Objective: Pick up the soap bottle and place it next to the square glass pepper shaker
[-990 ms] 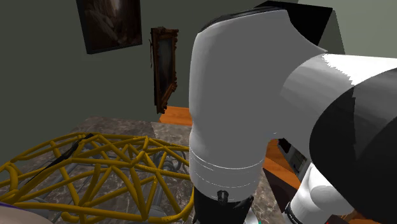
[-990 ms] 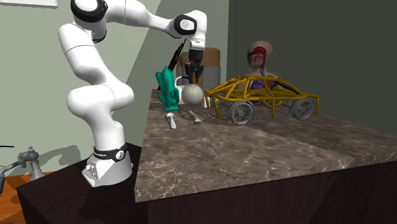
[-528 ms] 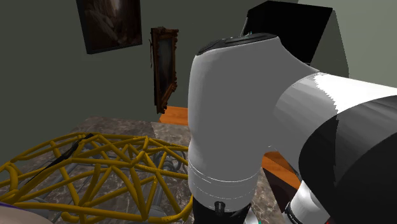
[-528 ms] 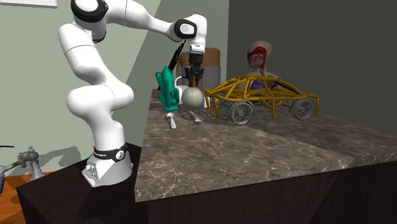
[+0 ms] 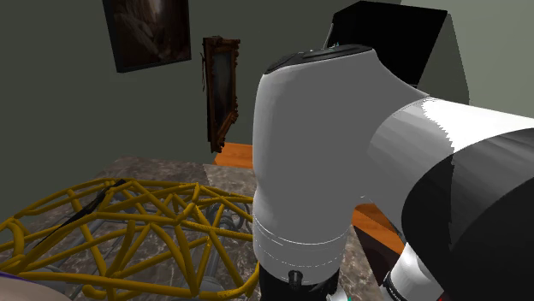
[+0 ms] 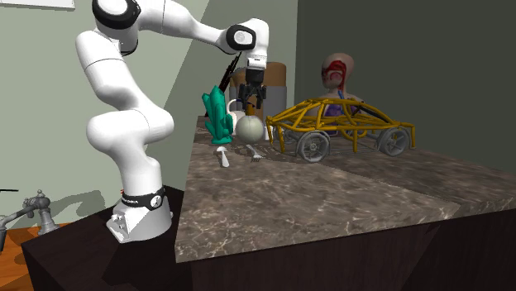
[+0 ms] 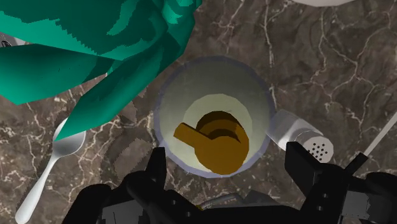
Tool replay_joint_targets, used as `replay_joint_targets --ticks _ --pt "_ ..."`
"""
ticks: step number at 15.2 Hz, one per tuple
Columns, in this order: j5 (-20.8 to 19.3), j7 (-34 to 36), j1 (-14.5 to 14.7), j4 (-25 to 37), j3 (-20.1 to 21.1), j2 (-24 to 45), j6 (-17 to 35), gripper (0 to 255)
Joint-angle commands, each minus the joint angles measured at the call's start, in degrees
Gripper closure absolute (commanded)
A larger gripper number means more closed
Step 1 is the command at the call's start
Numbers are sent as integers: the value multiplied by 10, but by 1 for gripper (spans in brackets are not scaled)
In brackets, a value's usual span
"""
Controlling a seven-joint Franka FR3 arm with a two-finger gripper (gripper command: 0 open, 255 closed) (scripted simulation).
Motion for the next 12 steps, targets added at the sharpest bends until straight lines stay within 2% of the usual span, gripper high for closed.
replay_joint_targets --ticks 1,5,12 --pt "0 0 0 0 0 0 0 0" --pt "-18 10 -9 75 -17 12 -66 0" --pt "-18 10 -9 75 -17 12 -66 0"
